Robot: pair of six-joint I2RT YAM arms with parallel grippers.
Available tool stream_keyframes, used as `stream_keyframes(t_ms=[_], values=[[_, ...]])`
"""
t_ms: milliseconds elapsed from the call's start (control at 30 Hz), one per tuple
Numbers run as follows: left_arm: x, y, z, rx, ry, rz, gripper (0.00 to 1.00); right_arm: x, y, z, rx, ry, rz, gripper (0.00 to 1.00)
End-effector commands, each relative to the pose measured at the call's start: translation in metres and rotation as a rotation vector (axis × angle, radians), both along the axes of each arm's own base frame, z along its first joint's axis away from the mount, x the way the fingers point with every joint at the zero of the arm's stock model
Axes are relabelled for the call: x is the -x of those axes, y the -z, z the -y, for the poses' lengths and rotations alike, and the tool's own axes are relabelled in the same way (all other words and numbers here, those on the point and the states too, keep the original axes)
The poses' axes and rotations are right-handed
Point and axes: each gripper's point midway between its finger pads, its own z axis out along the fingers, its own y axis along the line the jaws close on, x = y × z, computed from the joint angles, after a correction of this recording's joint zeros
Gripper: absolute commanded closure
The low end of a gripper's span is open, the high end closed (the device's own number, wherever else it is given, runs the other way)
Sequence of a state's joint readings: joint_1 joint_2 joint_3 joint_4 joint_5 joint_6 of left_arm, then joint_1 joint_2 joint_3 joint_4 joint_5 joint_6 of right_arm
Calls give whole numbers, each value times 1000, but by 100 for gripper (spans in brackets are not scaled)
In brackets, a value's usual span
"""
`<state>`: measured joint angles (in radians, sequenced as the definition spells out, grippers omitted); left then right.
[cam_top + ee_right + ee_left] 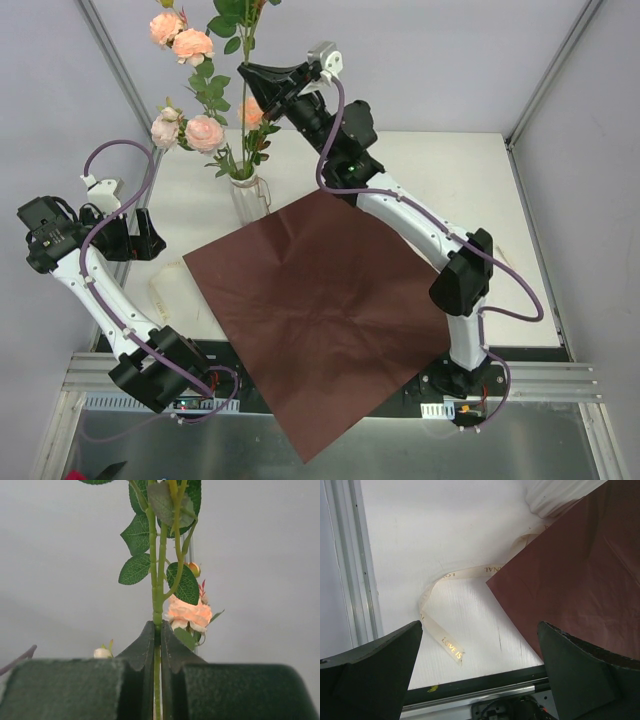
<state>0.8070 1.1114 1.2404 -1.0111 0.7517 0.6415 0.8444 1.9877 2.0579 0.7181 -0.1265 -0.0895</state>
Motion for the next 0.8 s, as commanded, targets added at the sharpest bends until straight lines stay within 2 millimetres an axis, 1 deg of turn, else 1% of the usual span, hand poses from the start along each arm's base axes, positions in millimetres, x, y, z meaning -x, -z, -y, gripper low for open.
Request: stream_keyframes(t_ms=[0, 33, 67, 167, 200, 233, 267, 300, 333, 367, 400, 433, 467, 500, 533, 567, 600, 633, 667, 700, 733, 767], values=[[1, -13, 6, 7, 15, 38, 1, 6, 13, -13, 3, -18, 3, 99], [2, -13, 6, 7, 13, 38, 1, 3, 23, -18, 19, -15, -8, 99], [1, -13, 7, 8, 15, 40, 1, 3, 30, -23, 26, -22, -20, 99], [2, -14, 7, 8, 11, 42, 1, -6, 55, -36, 65, -30, -61, 99], [2, -14, 7, 5, 12, 44, 1, -7, 50, -38, 61, -38, -62, 98], [2, -14, 7, 3, 14, 45, 1, -14, 70, -49, 99, -54, -90, 97], [2, -12, 6, 3, 13, 40, 1, -21, 82, -52, 126, -56, -119, 94], [1, -11, 4, 6, 9, 33, 1, -22, 88, -54, 134, -66, -134, 83], [1, -12, 4, 7, 5, 30, 1, -25, 104, -55, 161, -68, -156, 77], [1, -11, 4, 10, 5, 26, 1, -24, 109, -54, 173, -66, -163, 72], [2, -12, 5, 7, 7, 31, 1, -23, 115, -54, 185, -67, -171, 69], [2, -13, 6, 6, 12, 37, 1, -19, 125, -50, 212, -67, -182, 66], [2, -13, 6, 1, 16, 42, 1, -17, 130, -49, 228, -67, -183, 63], [2, -16, 8, 1, 20, 53, 1, -15, 135, -47, 243, -63, -187, 55], [2, -17, 9, 5, 21, 57, 1, -9, 128, -40, 242, -58, -174, 48], [1, -19, 10, 8, 22, 61, 1, -7, 143, -39, 275, -59, -195, 35], [1, -21, 10, 8, 22, 67, 1, -3, 145, -36, 285, -64, -194, 26], [0, -22, 11, 16, 19, 69, 1, 4, 135, -28, 283, -65, -184, 16], [0, -22, 11, 19, 18, 70, 1, 6, 155, -26, 325, -62, -214, 4], [1, -22, 13, 22, 20, 72, 1, 15, 142, -14, 315, -60, -201, 4], [1, -23, 15, 27, 25, 78, 1, 18, 146, -8, 329, -57, -211, 4], [1, -22, 16, 34, 27, 81, 1, 22, 156, -3, 367, -54, -243, 4]])
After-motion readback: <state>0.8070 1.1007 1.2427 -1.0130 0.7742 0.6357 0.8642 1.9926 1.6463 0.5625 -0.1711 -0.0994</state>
